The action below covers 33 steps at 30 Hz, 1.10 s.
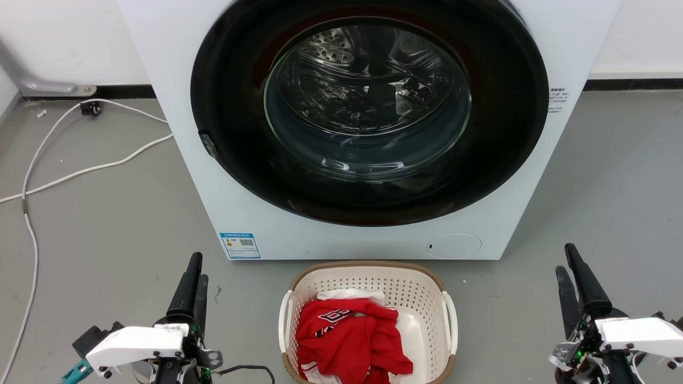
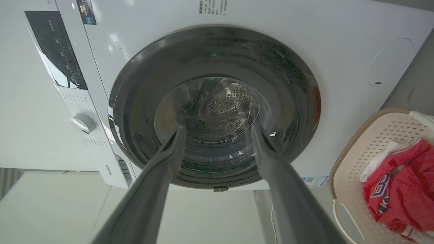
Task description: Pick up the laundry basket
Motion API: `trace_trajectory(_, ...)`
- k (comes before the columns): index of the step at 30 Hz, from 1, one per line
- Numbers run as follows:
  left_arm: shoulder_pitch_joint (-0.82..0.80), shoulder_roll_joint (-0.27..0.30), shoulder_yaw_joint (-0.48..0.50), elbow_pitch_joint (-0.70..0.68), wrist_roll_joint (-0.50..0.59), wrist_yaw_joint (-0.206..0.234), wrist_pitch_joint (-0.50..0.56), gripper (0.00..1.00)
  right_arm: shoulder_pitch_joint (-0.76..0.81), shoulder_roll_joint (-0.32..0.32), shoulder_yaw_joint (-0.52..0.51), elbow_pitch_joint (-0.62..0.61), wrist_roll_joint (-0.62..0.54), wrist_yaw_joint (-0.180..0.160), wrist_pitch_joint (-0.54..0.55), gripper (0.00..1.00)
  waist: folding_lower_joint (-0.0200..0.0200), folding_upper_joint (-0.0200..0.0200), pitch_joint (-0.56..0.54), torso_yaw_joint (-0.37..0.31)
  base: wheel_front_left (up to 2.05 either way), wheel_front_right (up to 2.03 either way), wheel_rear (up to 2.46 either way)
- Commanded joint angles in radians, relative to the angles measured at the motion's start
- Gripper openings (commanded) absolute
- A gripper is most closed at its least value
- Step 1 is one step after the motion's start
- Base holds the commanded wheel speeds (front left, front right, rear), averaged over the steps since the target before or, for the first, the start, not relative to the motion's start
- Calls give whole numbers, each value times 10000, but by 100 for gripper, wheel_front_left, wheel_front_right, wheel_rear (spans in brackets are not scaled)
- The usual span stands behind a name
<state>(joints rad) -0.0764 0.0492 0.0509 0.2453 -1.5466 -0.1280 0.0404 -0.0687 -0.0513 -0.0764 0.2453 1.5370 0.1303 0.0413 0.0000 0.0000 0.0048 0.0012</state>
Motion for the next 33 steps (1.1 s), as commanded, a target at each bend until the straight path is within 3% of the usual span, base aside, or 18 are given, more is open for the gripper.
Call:
trace_trajectory(1, -309, 43, -64, -351, 671, -15, -173, 100, -60, -47, 44, -272, -701, 3, -181, 100, 0, 0, 4, 5, 0, 0, 0)
trace_trajectory(8, -285, 41, -84, -676, 2298, -12, -466, 100, -27, -36, 132, -410, -2098, 3, -473, 100, 0, 0, 11, 1, 0, 0, 0)
trace_trajectory(21, -310, 38, -599, -961, 5163, 441, -954, 100, 20, -70, 197, -590, -6438, 3, -962, 100, 0, 0, 15, 14, 0, 0, 0)
trace_trajectory(33, -307, 35, -975, -892, 7359, 752, -1354, 100, 115, -18, 185, -482, -8616, 3, -1361, 100, 0, 0, -6, 36, 0, 0, 0)
